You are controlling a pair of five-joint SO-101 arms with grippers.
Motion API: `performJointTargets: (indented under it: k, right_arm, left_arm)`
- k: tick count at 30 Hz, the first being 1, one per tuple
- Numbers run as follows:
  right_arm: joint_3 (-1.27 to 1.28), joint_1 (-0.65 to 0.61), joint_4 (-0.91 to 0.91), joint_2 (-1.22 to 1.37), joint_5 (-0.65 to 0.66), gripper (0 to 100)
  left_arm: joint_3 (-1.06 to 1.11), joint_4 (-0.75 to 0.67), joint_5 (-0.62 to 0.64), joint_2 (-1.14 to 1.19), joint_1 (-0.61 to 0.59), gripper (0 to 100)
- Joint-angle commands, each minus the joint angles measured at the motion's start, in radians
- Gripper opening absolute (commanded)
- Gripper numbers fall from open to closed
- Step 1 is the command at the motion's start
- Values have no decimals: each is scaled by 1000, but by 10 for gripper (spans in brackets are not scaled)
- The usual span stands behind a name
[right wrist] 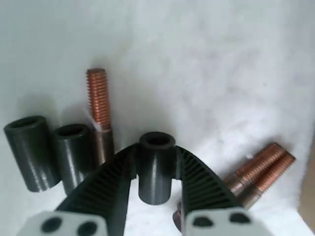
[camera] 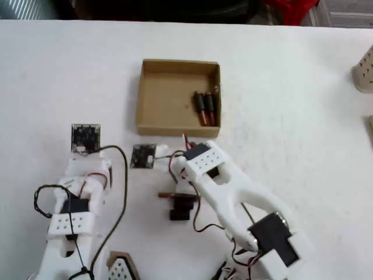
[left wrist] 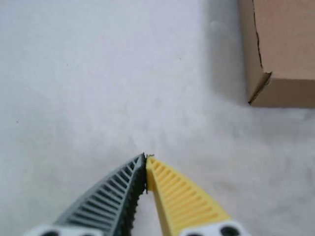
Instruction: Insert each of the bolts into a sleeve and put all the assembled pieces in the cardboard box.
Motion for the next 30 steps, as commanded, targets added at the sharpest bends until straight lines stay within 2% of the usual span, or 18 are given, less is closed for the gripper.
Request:
performJointTargets:
  k: [1, 7, 10, 15, 22, 26, 30]
  right_arm:
    - [-25, 62, 21, -163, -238, 17]
    - [-15, 219, 173, -361, -427, 17]
    - [49, 297, 205, -430, -473, 17]
    - [221, 449, 148, -487, -491, 17]
    - [377, 728, 22, -573, -485, 17]
    - [434, 792, -10, -662, -485, 17]
    - [477, 839, -13, -760, -485, 17]
  left_arm:
    - [-6, 2, -9, -7, 13, 21]
    - [-8, 2, -9, -7, 13, 21]
    - [-9, 2, -9, -7, 13, 21]
    - [-34, 20, -8, -1, 18, 21]
    - [-163, 290, -8, 1, 90, 21]
    - [-227, 413, -8, 2, 137, 20]
    - [-367, 611, -8, 2, 205, 20]
